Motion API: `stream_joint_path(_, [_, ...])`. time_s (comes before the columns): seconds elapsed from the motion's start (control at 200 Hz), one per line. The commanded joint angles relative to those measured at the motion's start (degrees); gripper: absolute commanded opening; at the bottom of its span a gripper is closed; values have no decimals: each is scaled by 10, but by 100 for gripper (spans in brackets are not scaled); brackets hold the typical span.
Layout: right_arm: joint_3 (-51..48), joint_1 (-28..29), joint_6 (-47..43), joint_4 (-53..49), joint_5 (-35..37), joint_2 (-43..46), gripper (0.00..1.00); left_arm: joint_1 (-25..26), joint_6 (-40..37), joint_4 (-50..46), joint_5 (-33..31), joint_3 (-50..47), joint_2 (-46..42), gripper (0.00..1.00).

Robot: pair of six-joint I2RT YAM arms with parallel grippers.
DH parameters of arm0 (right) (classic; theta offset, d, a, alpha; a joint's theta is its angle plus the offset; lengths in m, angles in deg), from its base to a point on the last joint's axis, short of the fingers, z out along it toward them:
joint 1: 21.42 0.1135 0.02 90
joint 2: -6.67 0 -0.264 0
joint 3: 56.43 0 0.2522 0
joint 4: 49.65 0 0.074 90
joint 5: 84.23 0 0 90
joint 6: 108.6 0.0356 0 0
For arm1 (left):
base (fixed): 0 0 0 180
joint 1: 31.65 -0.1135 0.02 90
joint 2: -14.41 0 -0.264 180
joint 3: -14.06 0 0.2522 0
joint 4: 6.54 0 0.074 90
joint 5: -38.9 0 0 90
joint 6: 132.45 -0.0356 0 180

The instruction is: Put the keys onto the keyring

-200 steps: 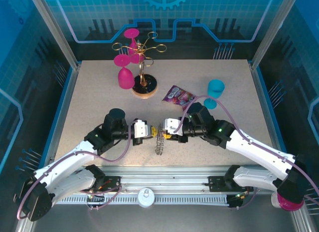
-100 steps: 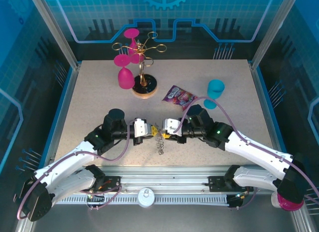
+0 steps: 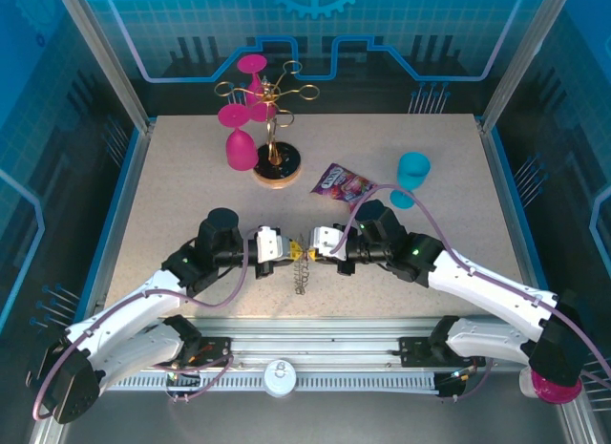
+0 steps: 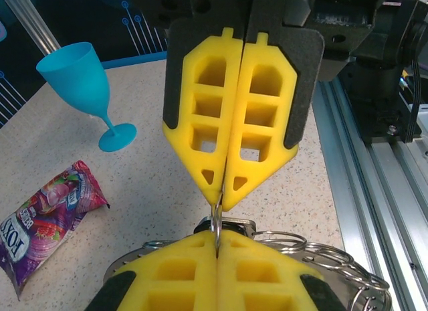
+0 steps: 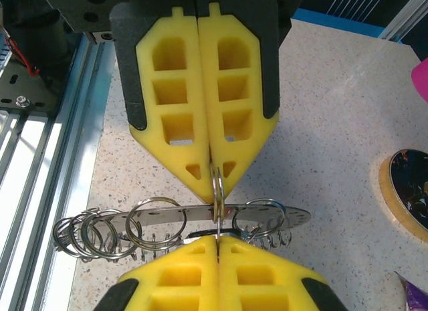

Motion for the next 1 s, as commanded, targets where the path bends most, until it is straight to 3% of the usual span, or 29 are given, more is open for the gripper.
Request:
stream_joint_path(0.0, [4,13,-23,-7,11,1,0,1,49,66,21,-4,-8,0])
stream_joint_path(0.165, [-7,58,-86,-13,90,-10,0,1,137,136,21,-14,9,0])
stream_joint_path(0.36, [-22,53,-68,21,95,12,2,0,157,151,19,-24,8,0])
stream_joint_path(0.48, [-31,13,-27,35,44,42,24,0,124,136,34,-29,2,0])
stream_joint_path(0.545, [-29,-10,-10,27,-11,51,28,1,108,139,47,-38,-2,0])
stream_joint_path(0.66, [-20,-23,12,20,-72,47,29,1,90,148,63,-51,-2,0])
stream_joint_path(0.996, [-20,-23,39,54,-101,24,25,2,74,164,82,-60,-4,0])
